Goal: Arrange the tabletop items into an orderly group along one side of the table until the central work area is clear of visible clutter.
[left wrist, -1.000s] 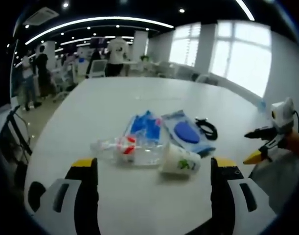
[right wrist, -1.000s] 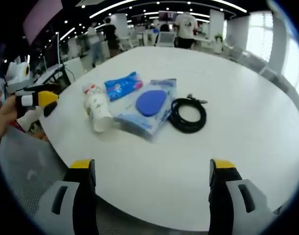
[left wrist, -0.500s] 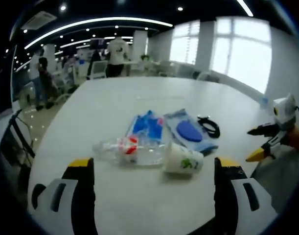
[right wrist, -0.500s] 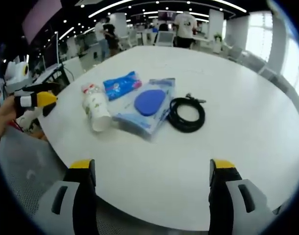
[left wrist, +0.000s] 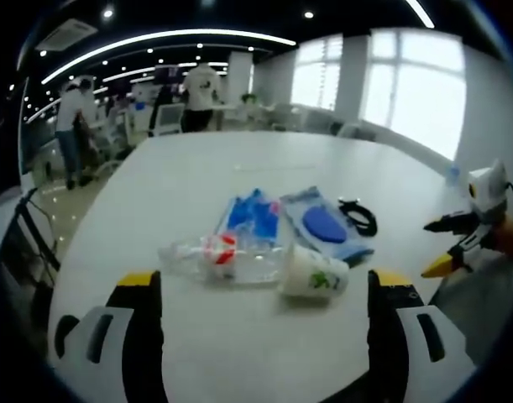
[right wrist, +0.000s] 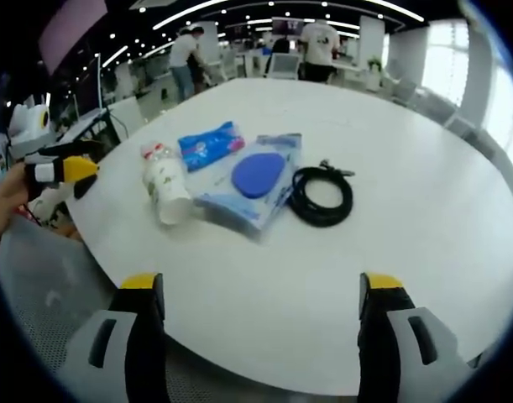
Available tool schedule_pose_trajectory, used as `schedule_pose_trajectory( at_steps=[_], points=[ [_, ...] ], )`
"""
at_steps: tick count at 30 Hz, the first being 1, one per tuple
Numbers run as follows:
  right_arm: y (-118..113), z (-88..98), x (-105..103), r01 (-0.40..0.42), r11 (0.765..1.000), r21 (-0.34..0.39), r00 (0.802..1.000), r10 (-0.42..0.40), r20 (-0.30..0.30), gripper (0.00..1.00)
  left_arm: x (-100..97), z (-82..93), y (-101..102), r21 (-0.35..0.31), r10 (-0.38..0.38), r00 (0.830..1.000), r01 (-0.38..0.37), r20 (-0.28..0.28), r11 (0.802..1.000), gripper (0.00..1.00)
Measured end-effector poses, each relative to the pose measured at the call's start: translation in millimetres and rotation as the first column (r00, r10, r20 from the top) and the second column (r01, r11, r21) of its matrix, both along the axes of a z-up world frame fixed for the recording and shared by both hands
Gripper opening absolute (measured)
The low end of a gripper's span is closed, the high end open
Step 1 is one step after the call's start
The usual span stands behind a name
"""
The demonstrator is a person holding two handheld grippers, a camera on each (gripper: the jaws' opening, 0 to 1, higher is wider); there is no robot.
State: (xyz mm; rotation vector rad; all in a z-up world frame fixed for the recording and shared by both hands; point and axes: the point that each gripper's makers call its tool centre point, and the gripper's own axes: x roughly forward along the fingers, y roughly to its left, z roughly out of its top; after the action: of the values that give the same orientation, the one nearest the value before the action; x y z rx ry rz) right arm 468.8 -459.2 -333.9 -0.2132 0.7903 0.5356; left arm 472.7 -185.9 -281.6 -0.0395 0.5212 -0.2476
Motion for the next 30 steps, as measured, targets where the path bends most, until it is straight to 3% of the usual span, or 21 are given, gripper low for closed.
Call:
schedule_pose_trajectory(
  at_steps=[11,14,22,30],
  points=[
    [0,0.2,-1,-0.001,1.000,0.005,1.000,0.001,-0.005,0.94,-0.2,0.5,-2,0.015,-0.016,1.000,0.016,0.004,1.000,0.99],
    [1,5.4,0,0.005,0.999,0.036,1.000,-0.005,0.005,0.94,-0.2,0.0,-3,0.004,-0.022,1.000,0.022,0.001,1.000,0.99],
    [1,5.6,0,0.000,1.000,0.016,1.000,0.000,0.015,0.94,-1.0,-1.6,-8,0.014,-0.049,0.999,0.049,-0.005,0.999,0.99],
    [6,25.3,7,-0.027,0.999,0.018,0.998,0.025,0.058,0.94,-1.2,-0.6,-4,0.022,-0.041,0.999,0.041,0.002,0.999,0.99]
  ],
)
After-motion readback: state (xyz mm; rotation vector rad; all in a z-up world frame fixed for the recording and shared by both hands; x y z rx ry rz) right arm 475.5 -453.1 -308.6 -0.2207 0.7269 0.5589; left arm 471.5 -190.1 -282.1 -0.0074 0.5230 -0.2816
